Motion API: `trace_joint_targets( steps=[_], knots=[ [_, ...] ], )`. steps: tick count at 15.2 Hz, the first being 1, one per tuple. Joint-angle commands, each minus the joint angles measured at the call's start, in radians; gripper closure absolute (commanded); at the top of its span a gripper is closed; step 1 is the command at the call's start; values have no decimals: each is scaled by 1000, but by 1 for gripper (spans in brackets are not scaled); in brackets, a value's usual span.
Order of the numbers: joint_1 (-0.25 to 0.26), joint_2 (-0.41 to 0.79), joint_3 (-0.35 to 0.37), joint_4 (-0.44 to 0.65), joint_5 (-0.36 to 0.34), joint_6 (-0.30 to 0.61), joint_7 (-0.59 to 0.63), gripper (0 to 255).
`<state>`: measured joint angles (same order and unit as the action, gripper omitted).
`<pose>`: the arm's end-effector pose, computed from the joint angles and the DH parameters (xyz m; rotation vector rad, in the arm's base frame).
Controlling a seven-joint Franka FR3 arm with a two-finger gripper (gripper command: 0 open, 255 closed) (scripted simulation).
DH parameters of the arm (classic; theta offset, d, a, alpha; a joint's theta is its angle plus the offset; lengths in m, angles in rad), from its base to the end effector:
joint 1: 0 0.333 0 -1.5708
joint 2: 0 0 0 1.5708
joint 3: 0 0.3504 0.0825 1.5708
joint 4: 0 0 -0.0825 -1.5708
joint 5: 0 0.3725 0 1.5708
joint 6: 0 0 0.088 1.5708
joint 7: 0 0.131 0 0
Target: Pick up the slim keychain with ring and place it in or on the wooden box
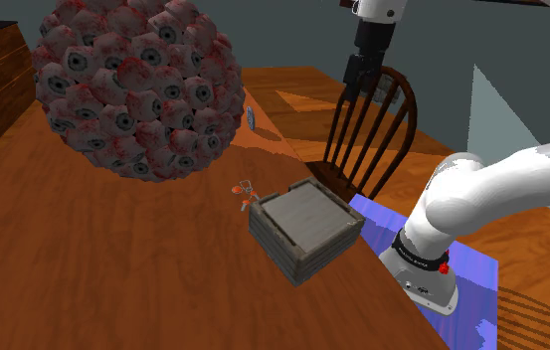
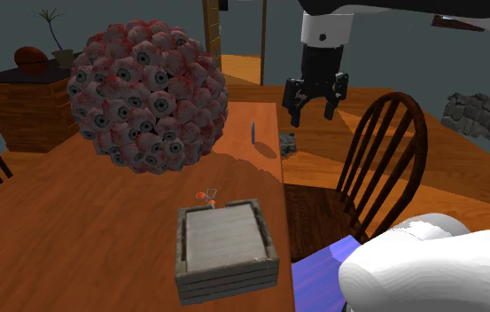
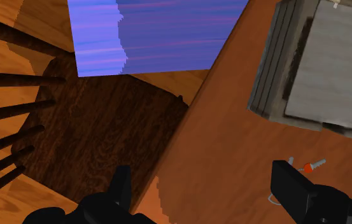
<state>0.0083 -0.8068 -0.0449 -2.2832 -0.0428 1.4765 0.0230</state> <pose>0.2549 -0.0211 0.6209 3.1304 -0.0779 -0.0007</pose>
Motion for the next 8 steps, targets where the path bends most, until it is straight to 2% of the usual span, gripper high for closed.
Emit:
trace_joint_targets(
  steps=[1, 8],
  knots=[
    [0, 0, 0, 0, 0, 0, 0, 0],
    [24, 60, 91, -140, 73, 218, 128, 0]
  ],
)
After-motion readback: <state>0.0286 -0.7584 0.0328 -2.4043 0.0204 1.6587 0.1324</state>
